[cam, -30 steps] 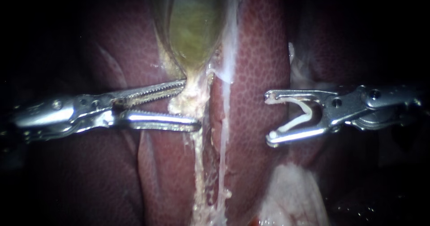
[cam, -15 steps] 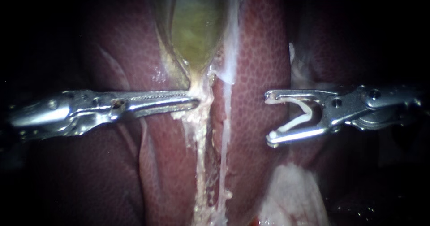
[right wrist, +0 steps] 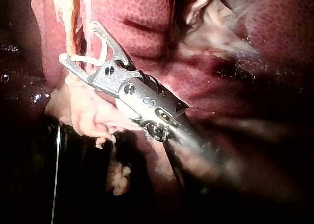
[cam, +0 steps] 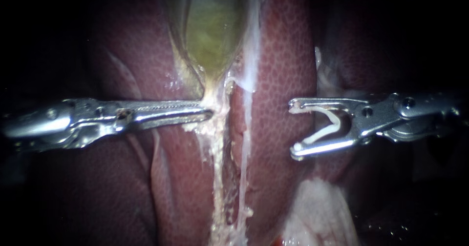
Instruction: Grabbing gallbladder
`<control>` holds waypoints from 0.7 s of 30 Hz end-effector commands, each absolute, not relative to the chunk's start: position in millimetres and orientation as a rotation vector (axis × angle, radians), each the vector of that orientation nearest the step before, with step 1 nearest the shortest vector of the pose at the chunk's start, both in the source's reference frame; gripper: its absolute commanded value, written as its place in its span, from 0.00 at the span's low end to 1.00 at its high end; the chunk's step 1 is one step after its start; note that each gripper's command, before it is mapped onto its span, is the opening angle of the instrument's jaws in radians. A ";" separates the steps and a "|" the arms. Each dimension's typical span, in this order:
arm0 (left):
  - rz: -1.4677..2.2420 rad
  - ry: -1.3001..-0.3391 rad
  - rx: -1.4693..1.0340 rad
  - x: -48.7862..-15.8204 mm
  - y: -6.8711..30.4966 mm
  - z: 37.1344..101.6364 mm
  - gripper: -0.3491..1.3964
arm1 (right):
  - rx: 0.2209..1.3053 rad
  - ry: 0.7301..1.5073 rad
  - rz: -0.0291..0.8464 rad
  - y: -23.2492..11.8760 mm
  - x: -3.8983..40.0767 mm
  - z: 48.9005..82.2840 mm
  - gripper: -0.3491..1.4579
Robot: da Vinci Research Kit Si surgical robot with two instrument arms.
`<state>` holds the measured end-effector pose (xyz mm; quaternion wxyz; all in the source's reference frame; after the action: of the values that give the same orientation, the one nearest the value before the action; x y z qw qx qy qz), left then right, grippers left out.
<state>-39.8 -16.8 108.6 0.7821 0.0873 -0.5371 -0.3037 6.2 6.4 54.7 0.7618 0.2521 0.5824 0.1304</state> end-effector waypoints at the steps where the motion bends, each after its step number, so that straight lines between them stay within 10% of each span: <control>1: -0.655 -1.162 0.192 -39.5 -16.7 108.3 0.00 | 0.548 1.267 0.284 6.4 6.2 54.8 0.52; 21: -0.721 -1.185 0.176 -33.7 -13.7 101.2 0.00 | 0.548 1.267 0.284 6.4 6.1 54.8 0.52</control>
<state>-33.6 -13.6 101.0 0.7646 0.0812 -0.5463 -0.3322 6.1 6.4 54.8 0.7619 0.2520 0.5822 0.1306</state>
